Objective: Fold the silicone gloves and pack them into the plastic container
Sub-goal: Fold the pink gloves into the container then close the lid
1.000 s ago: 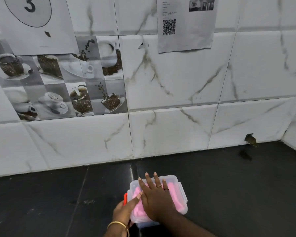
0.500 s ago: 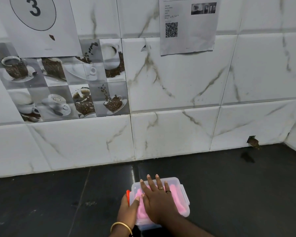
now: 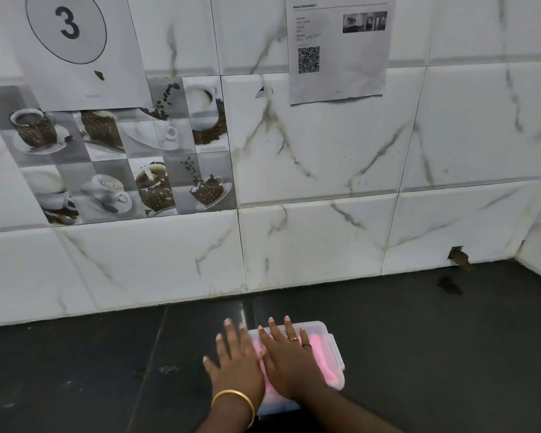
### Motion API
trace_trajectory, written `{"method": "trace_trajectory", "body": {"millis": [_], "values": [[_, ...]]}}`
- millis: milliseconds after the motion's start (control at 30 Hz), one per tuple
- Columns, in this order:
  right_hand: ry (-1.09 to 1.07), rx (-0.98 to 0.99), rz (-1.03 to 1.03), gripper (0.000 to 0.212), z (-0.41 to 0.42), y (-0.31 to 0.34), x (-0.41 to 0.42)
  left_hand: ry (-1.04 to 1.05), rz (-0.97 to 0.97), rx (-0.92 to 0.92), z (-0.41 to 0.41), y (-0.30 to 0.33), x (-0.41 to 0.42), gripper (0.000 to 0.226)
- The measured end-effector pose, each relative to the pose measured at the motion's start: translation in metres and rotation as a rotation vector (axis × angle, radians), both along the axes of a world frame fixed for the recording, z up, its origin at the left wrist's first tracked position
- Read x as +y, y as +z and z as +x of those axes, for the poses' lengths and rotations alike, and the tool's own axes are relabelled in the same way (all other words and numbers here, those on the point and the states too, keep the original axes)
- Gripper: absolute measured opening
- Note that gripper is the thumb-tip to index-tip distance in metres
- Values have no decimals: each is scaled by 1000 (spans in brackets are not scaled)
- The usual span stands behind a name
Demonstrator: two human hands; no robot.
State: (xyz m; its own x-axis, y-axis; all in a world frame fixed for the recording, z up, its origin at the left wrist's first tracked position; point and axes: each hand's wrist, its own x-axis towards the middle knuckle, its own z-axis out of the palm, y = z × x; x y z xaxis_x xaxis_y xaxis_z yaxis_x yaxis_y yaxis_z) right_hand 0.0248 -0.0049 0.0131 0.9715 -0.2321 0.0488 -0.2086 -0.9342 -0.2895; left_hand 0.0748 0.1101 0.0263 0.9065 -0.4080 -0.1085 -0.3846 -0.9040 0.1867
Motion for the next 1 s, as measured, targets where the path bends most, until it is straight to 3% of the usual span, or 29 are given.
{"method": "trace_trajectory", "body": {"millis": [100,167,233,300,367,467,567,667,733,1000], "values": [[-26,-261,265,50,-12,11,-3,-267,120,-202,-1,9,-13,65],[-188,-486,374,46,-22,19,-12,-397,103,-128,-1,18,-24,74],[-421,-594,438,46,-34,25,-26,-450,89,69,-2,32,-36,105],[-692,-564,597,50,-47,29,-41,-488,152,192,-4,45,-48,134],[-873,-396,838,59,-60,28,-54,-491,218,240,-5,53,-58,143],[-822,-120,1239,54,-77,22,-62,-465,299,322,-7,58,-68,140],[-685,63,1328,47,-84,18,-63,-448,308,332,-4,62,-76,137],[-648,66,1403,50,-84,13,-58,-473,327,283,-1,68,-72,135],[-592,183,1416,51,-93,1,-84,-376,336,355,-19,65,-89,134],[-627,-116,1411,47,-93,-2,-74,-358,337,320,-13,71,-94,134]]}}
